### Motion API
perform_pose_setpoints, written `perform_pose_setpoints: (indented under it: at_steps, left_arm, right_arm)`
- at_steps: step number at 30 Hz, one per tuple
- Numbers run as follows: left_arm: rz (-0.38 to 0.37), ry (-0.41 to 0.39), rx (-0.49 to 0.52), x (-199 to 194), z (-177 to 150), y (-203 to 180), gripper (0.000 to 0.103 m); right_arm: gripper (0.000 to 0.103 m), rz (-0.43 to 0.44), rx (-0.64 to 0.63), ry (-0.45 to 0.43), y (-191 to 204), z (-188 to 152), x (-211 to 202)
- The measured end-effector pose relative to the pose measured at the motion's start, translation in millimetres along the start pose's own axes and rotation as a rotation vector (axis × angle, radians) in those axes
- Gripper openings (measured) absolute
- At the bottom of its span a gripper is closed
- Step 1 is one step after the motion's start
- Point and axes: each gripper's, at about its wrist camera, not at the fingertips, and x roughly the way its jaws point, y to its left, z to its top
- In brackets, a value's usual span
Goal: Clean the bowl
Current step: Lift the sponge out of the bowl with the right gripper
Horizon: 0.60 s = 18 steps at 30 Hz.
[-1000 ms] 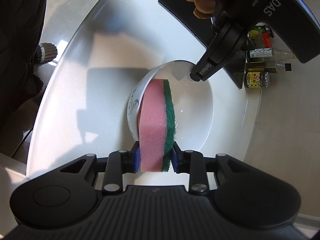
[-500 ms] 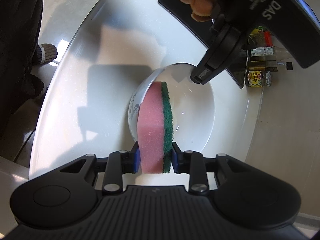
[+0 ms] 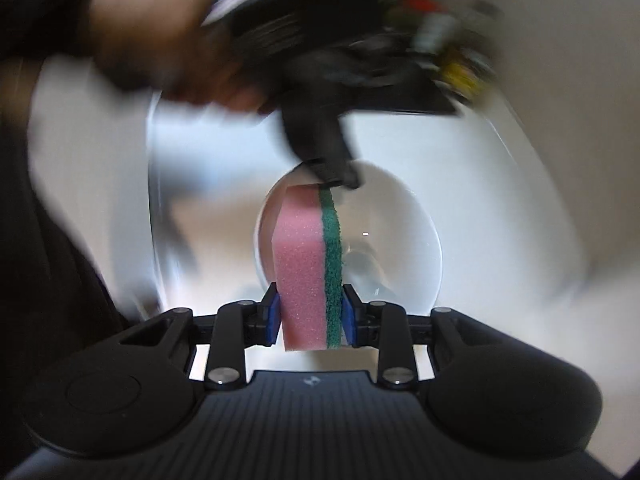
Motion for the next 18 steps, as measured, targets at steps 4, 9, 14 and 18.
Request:
perform_pose_setpoints:
  at_steps: [4,9,14,18]
  left_arm:
    - [-0.014,-0.015,-0.015,-13,2,2,0.007]
    - [-0.036,-0.035,-0.044,-27,2,-1,0.007]
    - [-0.023,-0.056,-0.047,-35,0,-12,0.007]
    - [-0.006,-0.084,-0.078,-46,-4,-16,0.011]
  right_arm:
    - [0.025,-0.152,0.284,-0.144,-19,-39,-21]
    - [0.025,-0.394,0.598,-0.277,-41,-90,-39]
    - [0.026,-0.529,0.756,-0.256,-52,-119,-19]
    - [0.026,-0.516,0.762,-0.21,-46,-128,2]
